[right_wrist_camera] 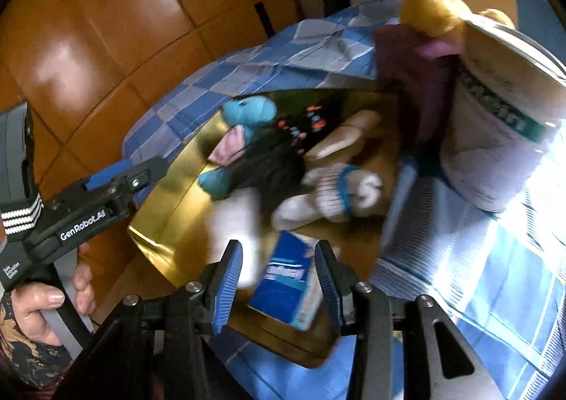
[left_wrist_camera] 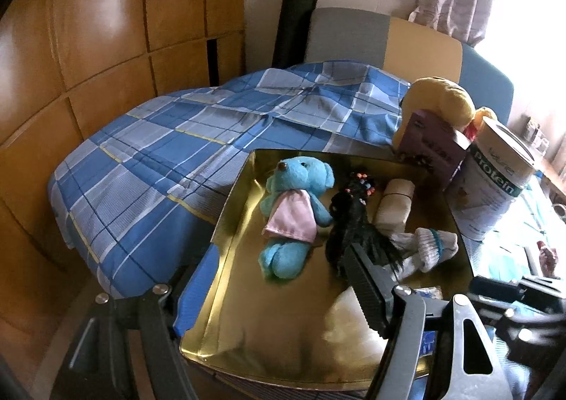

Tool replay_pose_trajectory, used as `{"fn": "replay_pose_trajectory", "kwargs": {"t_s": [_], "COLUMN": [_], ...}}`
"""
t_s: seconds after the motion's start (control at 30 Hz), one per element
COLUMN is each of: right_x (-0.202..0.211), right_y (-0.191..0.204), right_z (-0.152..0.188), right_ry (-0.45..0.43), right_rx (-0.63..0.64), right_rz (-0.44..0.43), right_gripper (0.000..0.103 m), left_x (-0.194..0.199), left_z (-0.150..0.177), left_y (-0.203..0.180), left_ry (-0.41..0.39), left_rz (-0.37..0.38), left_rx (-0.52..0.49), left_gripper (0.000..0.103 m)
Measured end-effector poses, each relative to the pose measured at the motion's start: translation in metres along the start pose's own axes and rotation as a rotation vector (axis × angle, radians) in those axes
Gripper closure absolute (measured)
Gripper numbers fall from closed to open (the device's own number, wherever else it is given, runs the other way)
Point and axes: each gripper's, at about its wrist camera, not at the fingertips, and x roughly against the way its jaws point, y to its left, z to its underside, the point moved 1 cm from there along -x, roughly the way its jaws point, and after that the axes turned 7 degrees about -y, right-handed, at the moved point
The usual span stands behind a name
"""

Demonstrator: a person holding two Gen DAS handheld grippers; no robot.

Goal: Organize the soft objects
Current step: 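Carry the plastic-wrapped item into the gold tray and open the right tool, then reach the left tool to the brown satin scrunchie and grasp it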

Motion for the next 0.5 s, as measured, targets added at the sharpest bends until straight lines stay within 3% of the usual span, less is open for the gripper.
{"fn": "replay_pose_trajectory", "kwargs": {"t_s": [0.5], "right_x": [0.07], "right_y": [-0.099], "right_z": [0.0], "right_ry": [-0.094], "right_rx": [-0.116], "right_rz": [0.256], "right_gripper": [0.06], "left_x": [0.009], "left_z": [0.001], "left_y": [-0.028], "left_ry": [-0.008], "left_rz": [0.065], "left_rx": [-0.061], "left_gripper": [0.029]}}
